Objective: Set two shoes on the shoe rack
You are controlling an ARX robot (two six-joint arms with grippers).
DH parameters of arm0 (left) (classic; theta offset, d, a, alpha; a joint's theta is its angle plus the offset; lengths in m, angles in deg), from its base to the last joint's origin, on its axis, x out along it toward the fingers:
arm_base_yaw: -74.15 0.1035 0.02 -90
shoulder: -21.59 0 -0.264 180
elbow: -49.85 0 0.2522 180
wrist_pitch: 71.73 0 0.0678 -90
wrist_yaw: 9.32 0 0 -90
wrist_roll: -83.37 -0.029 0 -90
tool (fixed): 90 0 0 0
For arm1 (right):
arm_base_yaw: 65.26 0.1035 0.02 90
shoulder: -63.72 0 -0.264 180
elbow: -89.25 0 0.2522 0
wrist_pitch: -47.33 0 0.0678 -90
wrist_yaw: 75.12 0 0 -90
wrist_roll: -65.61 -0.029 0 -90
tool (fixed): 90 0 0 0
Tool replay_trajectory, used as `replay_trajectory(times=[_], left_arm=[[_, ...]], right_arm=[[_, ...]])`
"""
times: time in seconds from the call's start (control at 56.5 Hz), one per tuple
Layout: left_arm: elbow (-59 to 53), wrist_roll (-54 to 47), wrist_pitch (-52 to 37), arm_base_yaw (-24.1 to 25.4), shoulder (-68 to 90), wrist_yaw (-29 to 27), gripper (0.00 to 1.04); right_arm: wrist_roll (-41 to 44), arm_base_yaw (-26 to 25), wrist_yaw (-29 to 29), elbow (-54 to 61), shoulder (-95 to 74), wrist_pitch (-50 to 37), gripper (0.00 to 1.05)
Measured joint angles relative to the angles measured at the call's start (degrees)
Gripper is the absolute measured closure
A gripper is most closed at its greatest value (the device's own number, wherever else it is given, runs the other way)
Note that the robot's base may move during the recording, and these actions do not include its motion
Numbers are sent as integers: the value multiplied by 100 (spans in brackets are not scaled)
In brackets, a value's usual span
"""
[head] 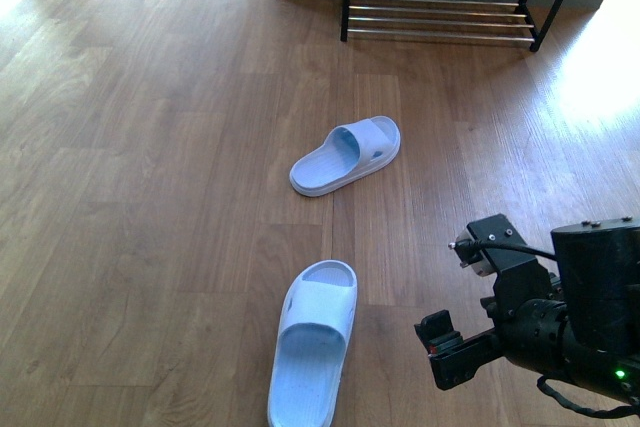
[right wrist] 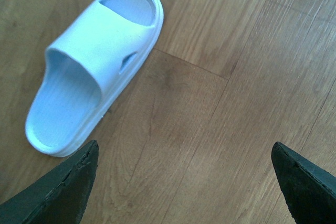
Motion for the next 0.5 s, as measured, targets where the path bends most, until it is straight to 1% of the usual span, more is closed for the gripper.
replay_trajectory(times=[0.089, 0.159, 0.389, 0.496], left_arm=[[0, 0, 0, 0, 0, 0, 9], [0, 0, 0, 0, 0, 0, 9], [0, 0, 0, 0, 0, 0, 9], [-2, 0, 0, 0, 0, 0, 9]], right_arm=[[-7, 0, -192, 188, 348, -50, 9], [44, 2, -236, 275, 479, -162, 9], [254, 48, 90, 378, 328, -289, 9], [205, 118, 85, 313, 168, -420, 9]])
